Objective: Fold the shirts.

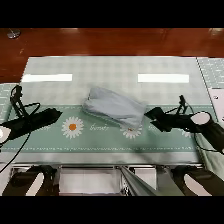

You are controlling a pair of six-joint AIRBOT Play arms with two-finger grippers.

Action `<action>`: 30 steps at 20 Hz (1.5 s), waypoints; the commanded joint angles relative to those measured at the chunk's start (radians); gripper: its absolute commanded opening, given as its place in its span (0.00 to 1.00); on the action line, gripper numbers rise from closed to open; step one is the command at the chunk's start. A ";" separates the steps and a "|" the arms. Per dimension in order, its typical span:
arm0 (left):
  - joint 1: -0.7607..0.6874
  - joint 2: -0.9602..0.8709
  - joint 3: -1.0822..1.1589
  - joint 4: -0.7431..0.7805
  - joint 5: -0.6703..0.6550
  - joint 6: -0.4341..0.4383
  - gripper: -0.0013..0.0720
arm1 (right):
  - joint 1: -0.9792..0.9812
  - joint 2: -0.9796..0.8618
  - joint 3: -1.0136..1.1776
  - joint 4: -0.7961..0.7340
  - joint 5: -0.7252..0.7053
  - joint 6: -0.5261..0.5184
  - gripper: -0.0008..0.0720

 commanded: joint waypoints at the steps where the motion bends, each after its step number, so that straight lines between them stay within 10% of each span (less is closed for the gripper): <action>1: 0.000 0.000 -0.001 0.000 0.000 0.000 0.07 | 0.004 -0.192 0.050 0.193 0.042 -0.185 0.87; 5: 0.000 0.000 -0.001 0.000 0.000 0.000 0.07 | 0.122 -0.410 0.251 0.198 0.061 -0.187 0.68; 7: 0.000 0.000 -0.001 -0.001 -0.001 0.000 0.07 | 0.165 -0.486 0.378 0.176 0.127 -0.206 0.15; 8: 0.000 0.000 -0.001 -0.001 -0.004 0.000 0.07 | 0.177 -0.505 0.456 0.155 0.181 -0.241 0.04; 14: 0.000 0.000 -0.001 -0.001 -0.012 0.000 0.07 | 0.175 -0.470 1.128 -0.402 0.488 0.042 0.04; 20: 0.000 0.008 0.002 -0.098 -0.016 0.053 0.07 | -0.007 -0.461 1.672 -0.570 0.929 0.125 0.04; 30: 0.000 0.008 0.002 -0.135 -0.027 0.053 0.07 | -0.626 0.015 1.286 -0.882 1.122 0.223 0.04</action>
